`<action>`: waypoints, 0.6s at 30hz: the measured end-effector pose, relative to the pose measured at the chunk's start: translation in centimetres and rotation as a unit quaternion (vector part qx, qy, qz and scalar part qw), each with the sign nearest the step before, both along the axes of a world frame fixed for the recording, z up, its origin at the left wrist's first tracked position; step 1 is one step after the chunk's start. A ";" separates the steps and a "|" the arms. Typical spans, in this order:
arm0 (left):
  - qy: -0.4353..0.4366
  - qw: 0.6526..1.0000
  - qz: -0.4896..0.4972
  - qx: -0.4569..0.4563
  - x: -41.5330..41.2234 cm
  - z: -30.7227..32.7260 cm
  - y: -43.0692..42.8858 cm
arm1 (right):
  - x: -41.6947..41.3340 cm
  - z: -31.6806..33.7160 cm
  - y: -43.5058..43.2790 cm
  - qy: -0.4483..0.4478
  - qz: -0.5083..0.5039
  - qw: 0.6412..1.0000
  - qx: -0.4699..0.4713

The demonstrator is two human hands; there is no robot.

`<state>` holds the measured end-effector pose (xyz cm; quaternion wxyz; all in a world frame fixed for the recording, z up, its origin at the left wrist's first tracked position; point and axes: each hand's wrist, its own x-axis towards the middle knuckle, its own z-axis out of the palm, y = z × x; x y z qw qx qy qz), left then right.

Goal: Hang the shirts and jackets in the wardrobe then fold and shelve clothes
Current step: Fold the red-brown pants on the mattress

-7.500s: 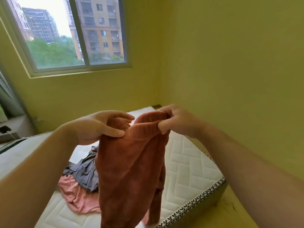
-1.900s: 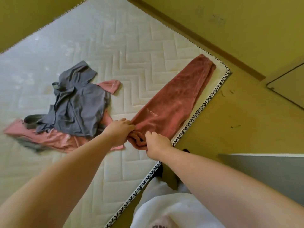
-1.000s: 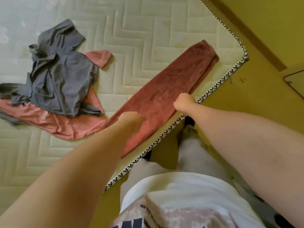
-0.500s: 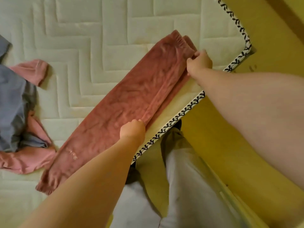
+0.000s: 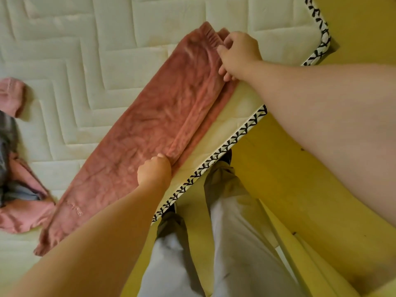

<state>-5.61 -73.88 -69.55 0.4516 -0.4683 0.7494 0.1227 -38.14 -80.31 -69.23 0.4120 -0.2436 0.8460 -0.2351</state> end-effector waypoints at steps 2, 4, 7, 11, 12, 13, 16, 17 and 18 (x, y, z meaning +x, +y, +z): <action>0.012 1.000 -0.007 -0.003 -0.1 0.3 0.1 | -0.3 0.6 -0.4 -0.023 -0.028 0.999 0.007; 0.021 1.000 -0.012 -0.010 -0.1 0.7 0.2 | -0.9 1.5 -0.4 -0.010 -0.044 0.999 -0.003; 0.027 0.998 -0.049 -0.017 -0.2 1.4 0.7 | -1.4 2.3 0.6 -0.028 -0.049 0.997 -0.049; 0.023 0.997 -0.074 0.002 -0.2 1.7 1.9 | -2.2 2.3 1.9 -0.045 0.038 0.996 -0.070; 0.024 0.997 -0.072 0.004 -0.3 1.5 2.1 | -2.6 2.0 1.8 -0.028 0.044 0.996 -0.072; 0.025 0.997 -0.068 0.005 -0.4 1.4 2.2 | -2.9 1.8 1.6 -0.012 0.035 0.997 -0.074; 0.024 0.997 -0.069 0.009 -0.8 0.7 2.3 | -3.5 0.5 1.4 -0.018 -0.021 0.998 -0.055; 0.022 0.997 -0.076 0.014 -1.0 0.4 2.2 | -3.5 -0.1 1.5 -0.018 -0.025 0.999 -0.035; 0.018 0.996 -0.084 0.020 -1.0 0.1 2.2 | -3.4 -0.6 1.8 -0.017 -0.025 0.999 -0.012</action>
